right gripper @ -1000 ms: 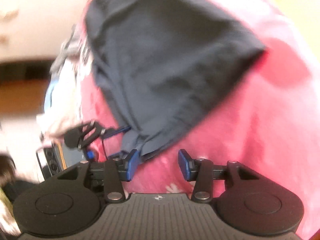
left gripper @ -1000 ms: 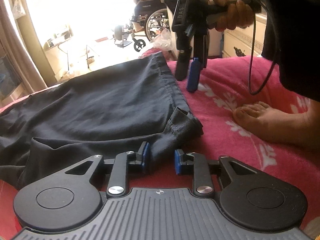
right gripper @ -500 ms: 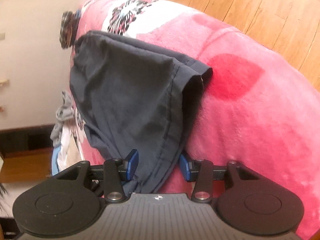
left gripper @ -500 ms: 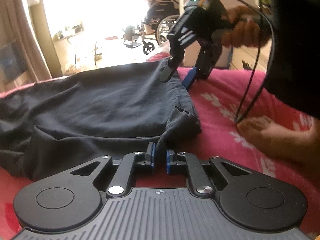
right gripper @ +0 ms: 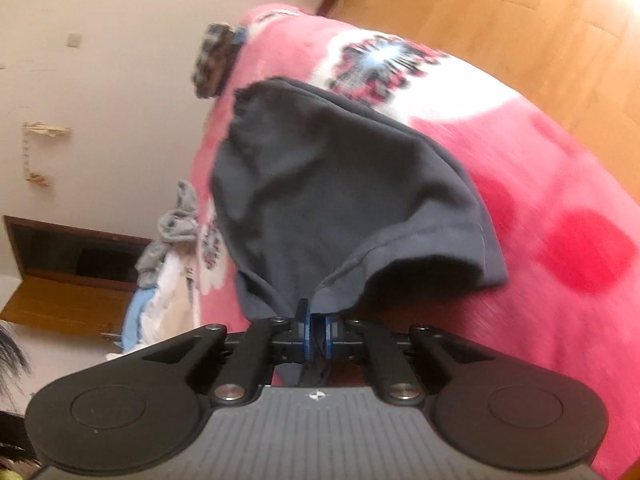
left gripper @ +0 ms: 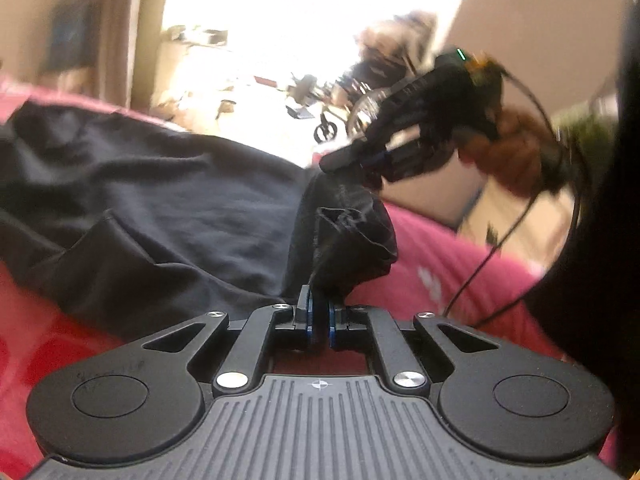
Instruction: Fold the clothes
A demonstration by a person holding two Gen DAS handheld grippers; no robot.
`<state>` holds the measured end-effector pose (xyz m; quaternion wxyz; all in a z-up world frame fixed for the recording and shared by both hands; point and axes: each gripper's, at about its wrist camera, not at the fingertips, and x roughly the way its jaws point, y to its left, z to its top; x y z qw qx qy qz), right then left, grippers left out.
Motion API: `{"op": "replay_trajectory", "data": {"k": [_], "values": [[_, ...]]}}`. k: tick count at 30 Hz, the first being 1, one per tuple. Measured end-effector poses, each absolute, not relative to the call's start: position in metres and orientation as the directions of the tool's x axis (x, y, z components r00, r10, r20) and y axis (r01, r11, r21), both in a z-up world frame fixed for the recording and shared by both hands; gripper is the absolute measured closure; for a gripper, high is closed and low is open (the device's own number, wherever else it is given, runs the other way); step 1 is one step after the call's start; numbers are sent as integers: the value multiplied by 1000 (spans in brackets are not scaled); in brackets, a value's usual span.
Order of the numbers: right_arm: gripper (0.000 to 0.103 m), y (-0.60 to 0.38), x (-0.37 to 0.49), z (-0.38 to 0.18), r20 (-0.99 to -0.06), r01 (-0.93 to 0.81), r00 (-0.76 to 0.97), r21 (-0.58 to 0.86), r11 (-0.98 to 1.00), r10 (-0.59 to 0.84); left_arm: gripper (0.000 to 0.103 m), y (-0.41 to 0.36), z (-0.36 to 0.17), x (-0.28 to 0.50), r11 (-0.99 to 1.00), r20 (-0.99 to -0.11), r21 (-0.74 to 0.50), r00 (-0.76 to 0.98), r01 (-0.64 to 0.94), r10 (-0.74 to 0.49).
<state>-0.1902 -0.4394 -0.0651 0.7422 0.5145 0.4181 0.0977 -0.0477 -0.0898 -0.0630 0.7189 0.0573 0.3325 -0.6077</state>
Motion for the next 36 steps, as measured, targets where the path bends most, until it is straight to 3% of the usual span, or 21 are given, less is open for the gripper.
{"op": "replay_trajectory", "data": {"k": [11, 20, 36], "values": [[96, -433, -112, -56, -415, 199, 694, 896, 398, 588, 99, -69, -61, 40, 364, -412, -649, 93, 668, -906], [96, -424, -31, -58, -334, 136, 727, 927, 350, 600, 99, -46, -70, 106, 387, -311, -778, 232, 495, -922], [96, -406, 91, -64, -281, 66, 741, 934, 350, 610, 100, -21, -84, 205, 395, -249, -847, 391, 355, -886]]}}
